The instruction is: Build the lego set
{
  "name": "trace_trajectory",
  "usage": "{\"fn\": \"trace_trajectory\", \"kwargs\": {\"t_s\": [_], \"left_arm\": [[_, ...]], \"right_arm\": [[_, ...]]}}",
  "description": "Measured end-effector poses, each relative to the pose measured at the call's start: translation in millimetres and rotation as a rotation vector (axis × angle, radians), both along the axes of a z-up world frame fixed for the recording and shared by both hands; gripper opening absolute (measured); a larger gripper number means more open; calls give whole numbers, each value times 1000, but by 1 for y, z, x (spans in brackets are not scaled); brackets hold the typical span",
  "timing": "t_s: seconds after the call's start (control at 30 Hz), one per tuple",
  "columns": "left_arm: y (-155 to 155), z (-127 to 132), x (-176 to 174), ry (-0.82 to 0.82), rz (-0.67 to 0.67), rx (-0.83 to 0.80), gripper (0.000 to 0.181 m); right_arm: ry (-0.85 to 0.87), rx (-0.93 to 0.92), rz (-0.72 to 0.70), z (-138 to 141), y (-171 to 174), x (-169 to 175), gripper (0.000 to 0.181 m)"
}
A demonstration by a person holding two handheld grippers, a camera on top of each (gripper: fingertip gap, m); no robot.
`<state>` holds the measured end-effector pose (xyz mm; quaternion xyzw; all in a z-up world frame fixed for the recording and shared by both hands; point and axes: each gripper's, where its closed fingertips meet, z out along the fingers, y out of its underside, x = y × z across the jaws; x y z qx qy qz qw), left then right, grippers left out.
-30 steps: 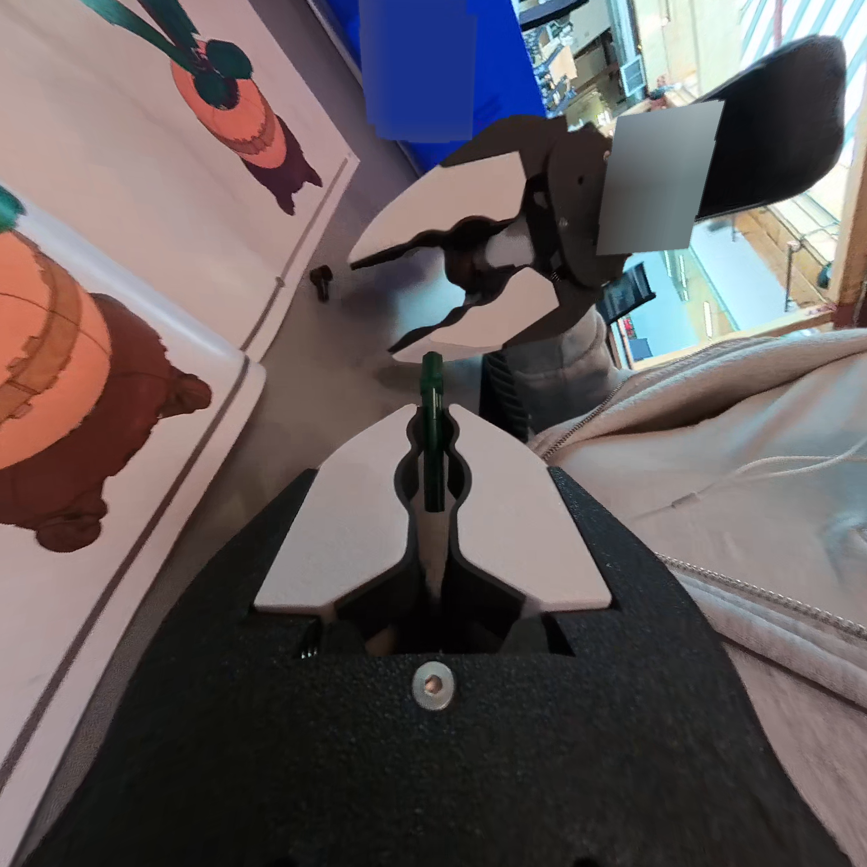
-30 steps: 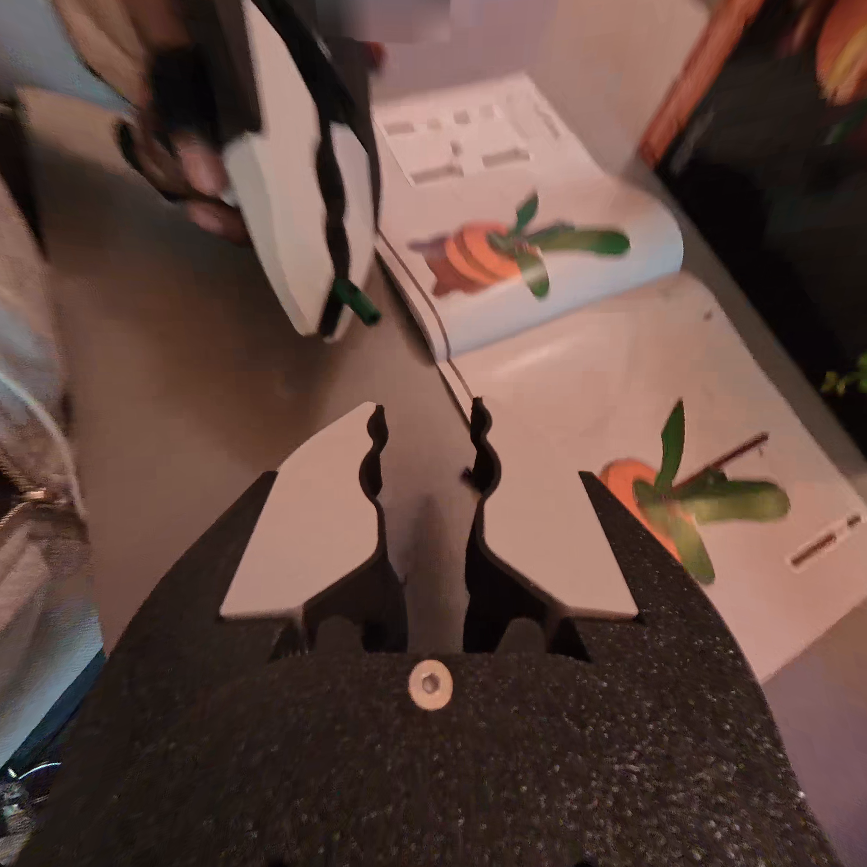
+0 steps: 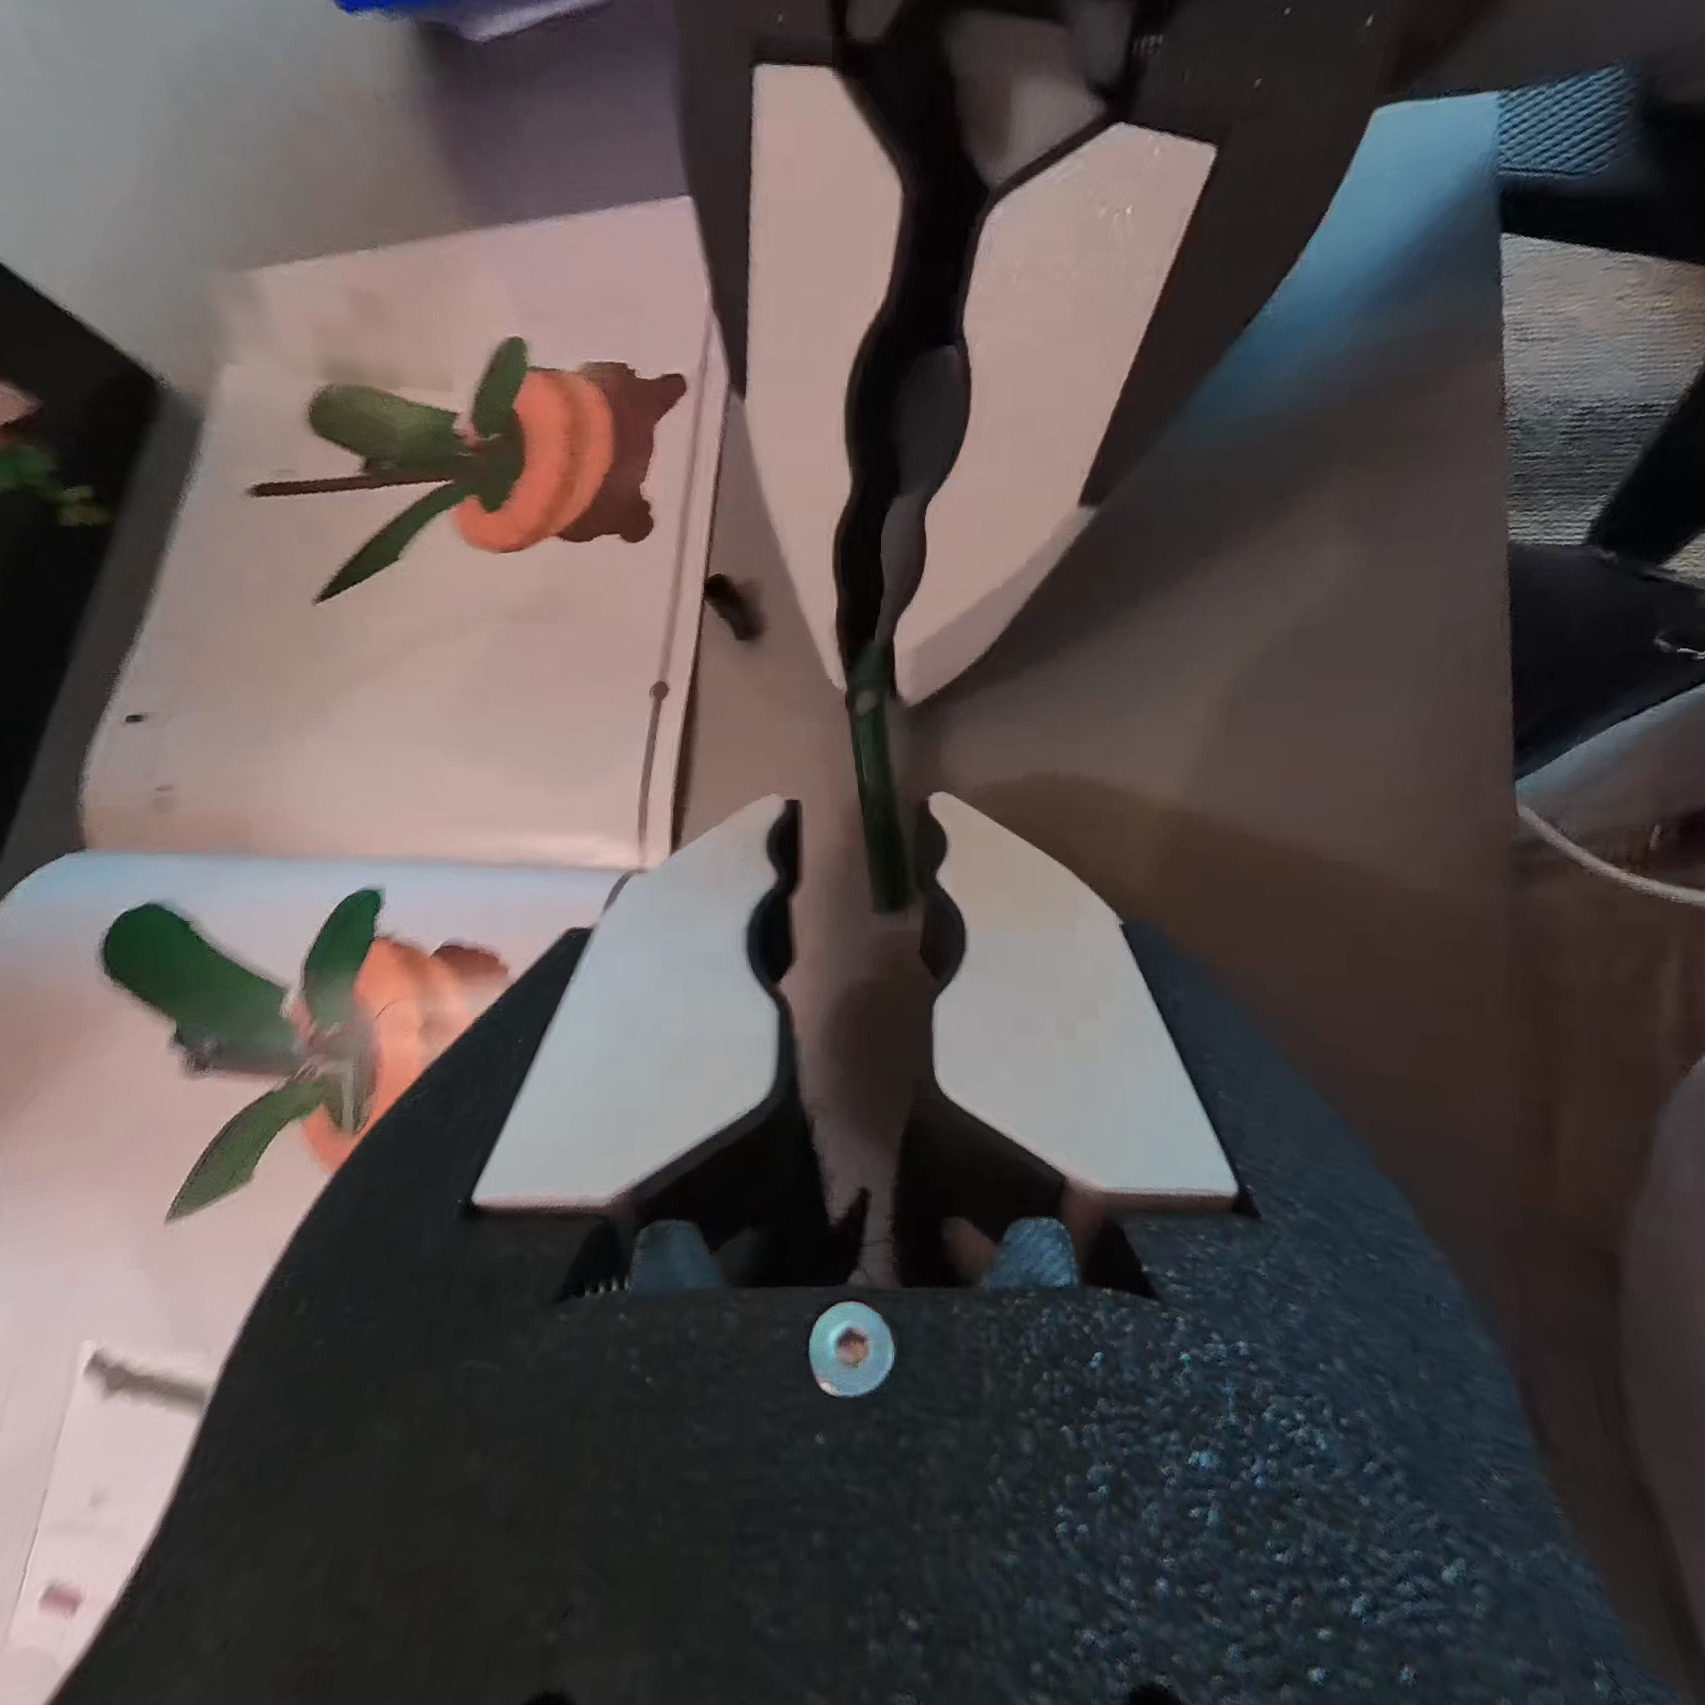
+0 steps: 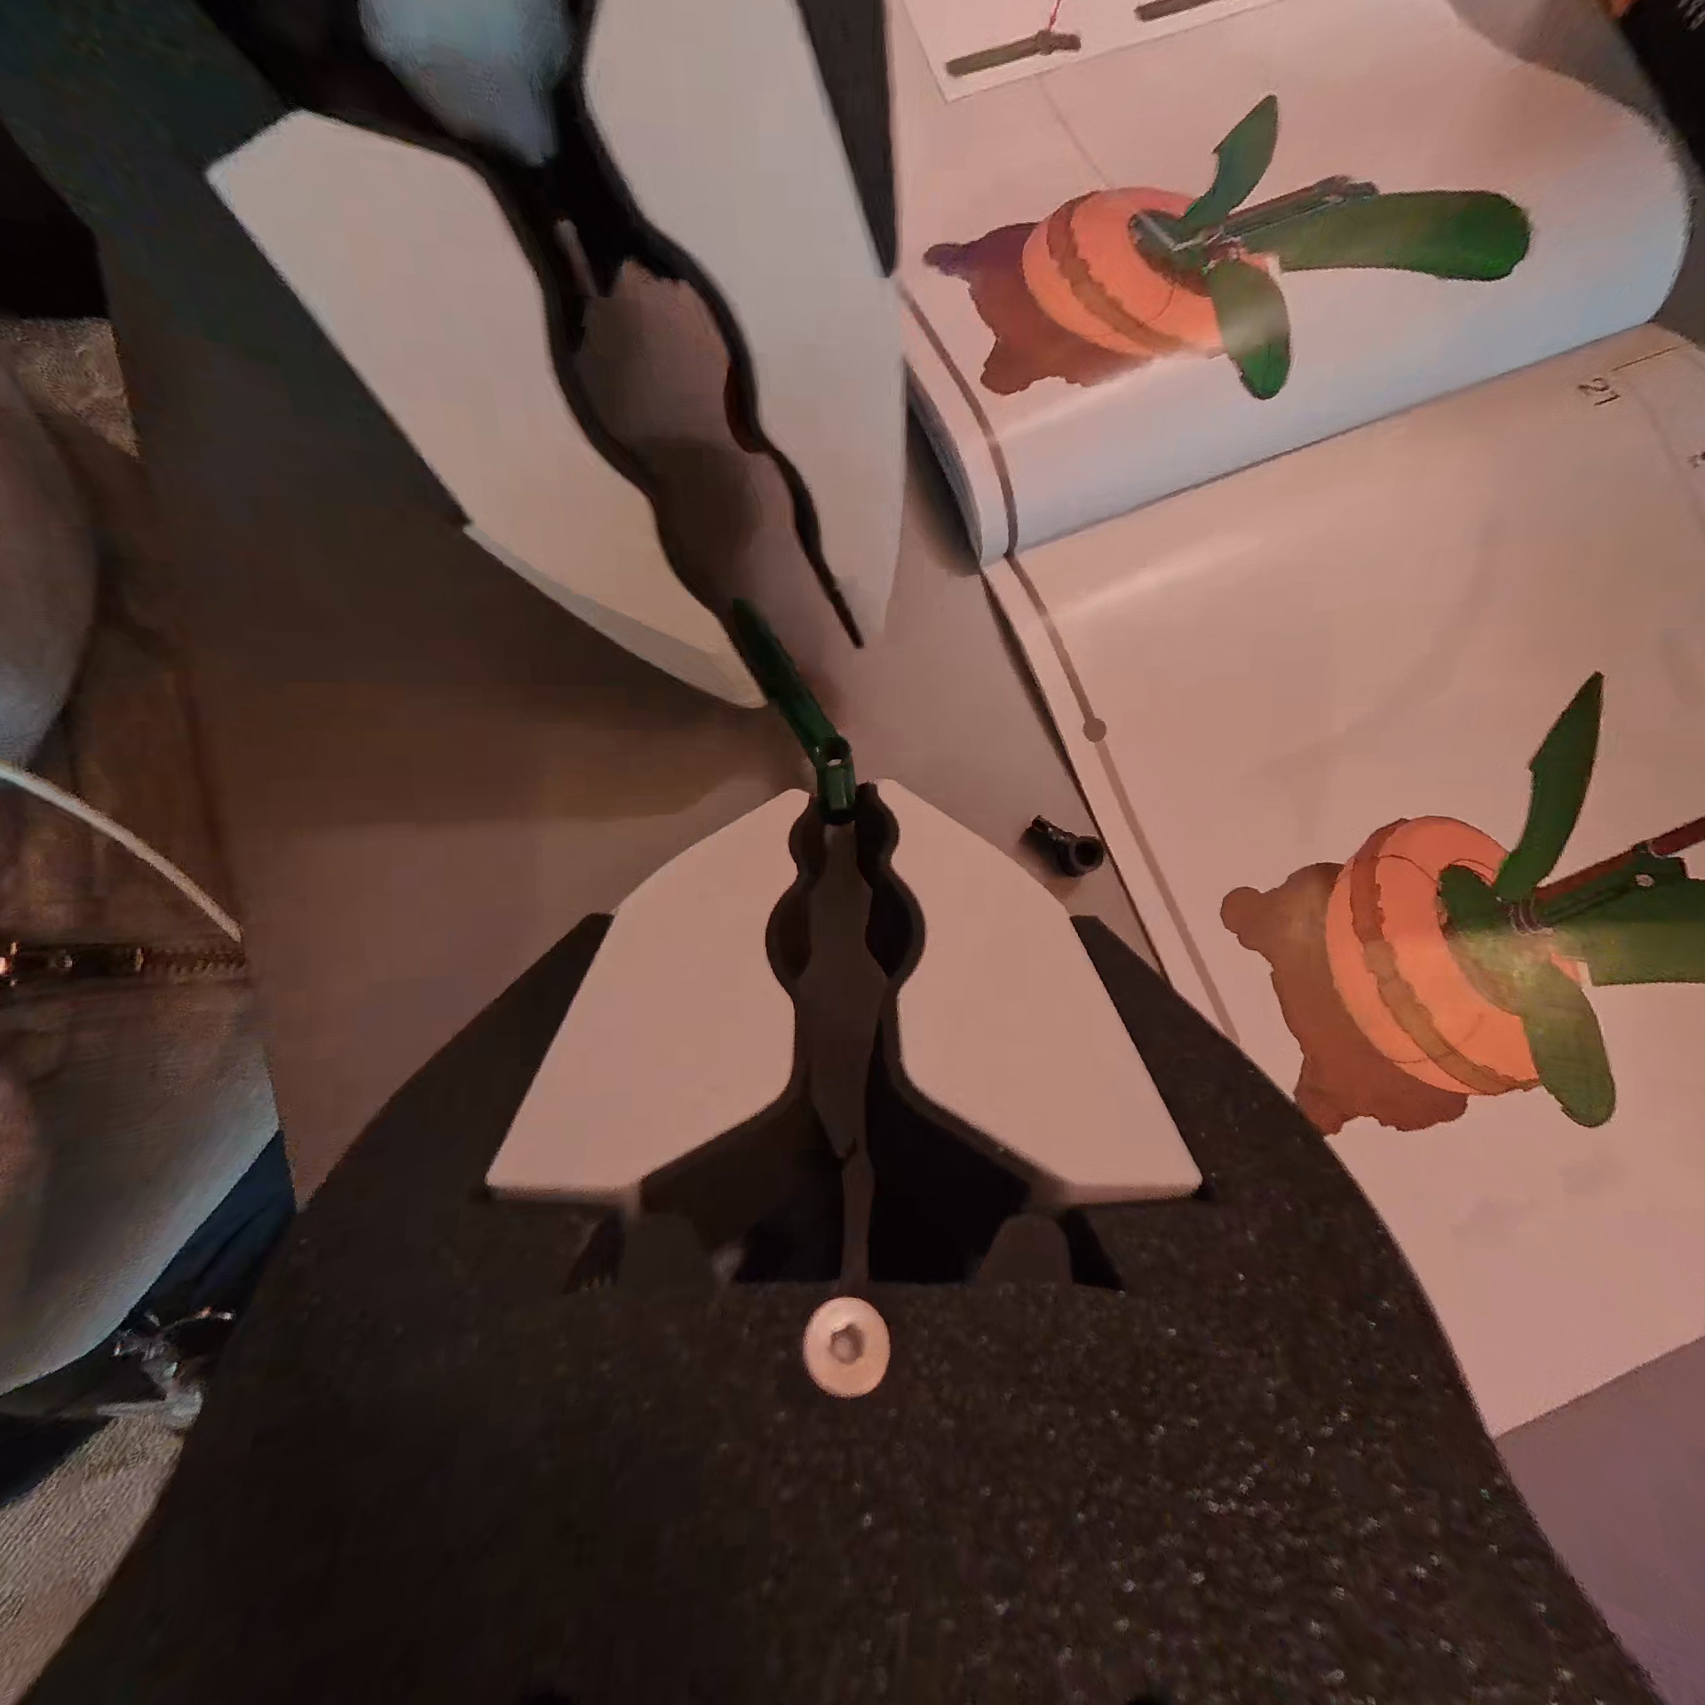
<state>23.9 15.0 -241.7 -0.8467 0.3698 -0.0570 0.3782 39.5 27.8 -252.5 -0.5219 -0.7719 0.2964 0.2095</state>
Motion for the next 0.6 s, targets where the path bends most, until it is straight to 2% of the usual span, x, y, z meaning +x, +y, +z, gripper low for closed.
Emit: {"fn": "trace_trajectory", "kwargs": {"t_s": [0.17, 0.4, 0.5, 0.6], "left_arm": [[3, -3, 7, -81, -48, -63, 2], [4, -8, 9, -110, -50, -79, 2], [4, -8, 12, -112, -55, -65, 1], [4, -8, 14, -123, -54, -45, 2]], "right_arm": [[-33, 6, 12, -4, 2, 2, 6], [9, -39, 18, 4, 10, 7, 15], [87, -22, -4, 20, 33, 7, 12], [99, 55, 48, 18, 53, 5, 11]]}}
